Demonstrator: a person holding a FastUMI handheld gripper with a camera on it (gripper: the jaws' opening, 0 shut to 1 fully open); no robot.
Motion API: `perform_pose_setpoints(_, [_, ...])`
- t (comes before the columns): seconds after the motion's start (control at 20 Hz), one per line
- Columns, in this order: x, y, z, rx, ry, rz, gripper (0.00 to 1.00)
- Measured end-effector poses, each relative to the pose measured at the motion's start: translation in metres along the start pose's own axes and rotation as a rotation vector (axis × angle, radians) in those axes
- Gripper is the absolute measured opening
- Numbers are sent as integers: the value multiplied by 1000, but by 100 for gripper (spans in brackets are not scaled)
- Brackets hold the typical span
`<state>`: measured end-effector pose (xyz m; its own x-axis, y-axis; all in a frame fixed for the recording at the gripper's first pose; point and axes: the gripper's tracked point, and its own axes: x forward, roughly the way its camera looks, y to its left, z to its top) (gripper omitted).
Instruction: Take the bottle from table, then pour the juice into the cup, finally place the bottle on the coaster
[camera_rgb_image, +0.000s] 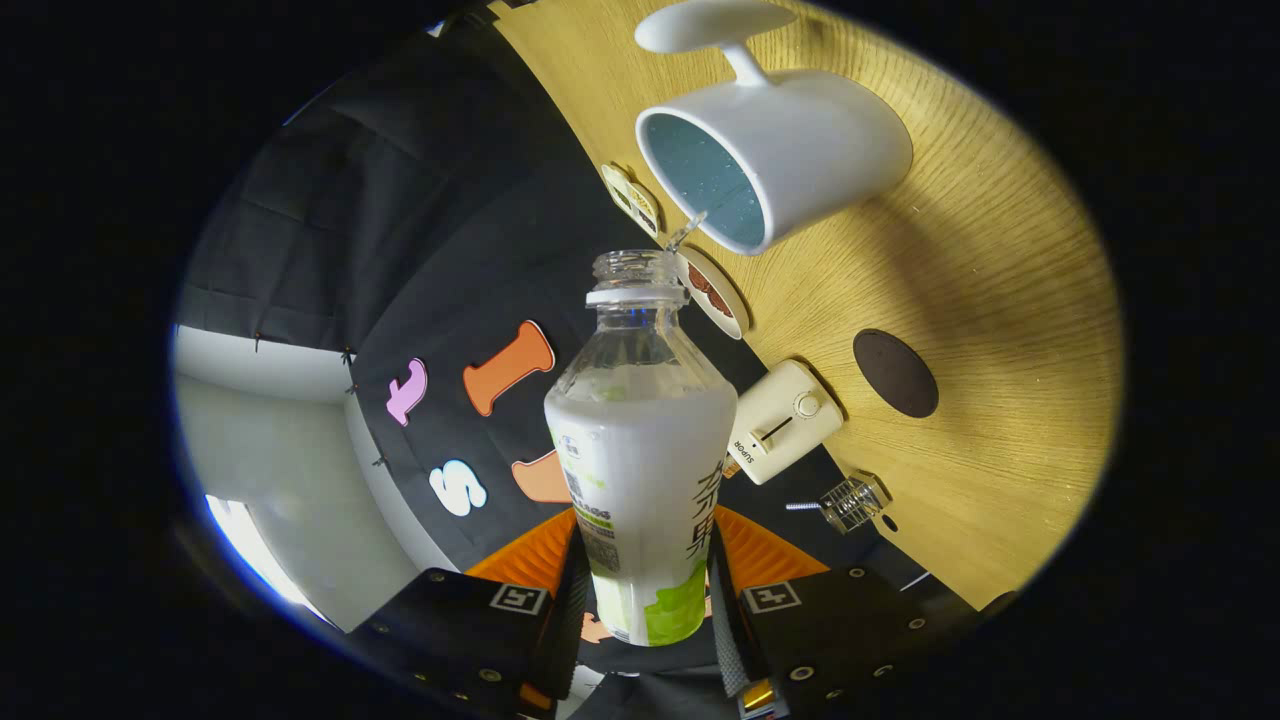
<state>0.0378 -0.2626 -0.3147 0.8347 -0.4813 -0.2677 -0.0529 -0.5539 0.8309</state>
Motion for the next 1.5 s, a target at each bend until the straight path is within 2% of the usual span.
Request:
perform_pose_setpoints(0.55, [2, 4, 7, 67, -20, 25, 56])
perform_pose_setpoints(1.05, [4, -2, 5, -11, -22, 2, 56])
perform_pose_setpoints(1.2, [3, -5, 7, -73, -23, -9, 56])
perform_pose_setpoints(1.5, [6, -20, 1, -327, 27, -11, 56])
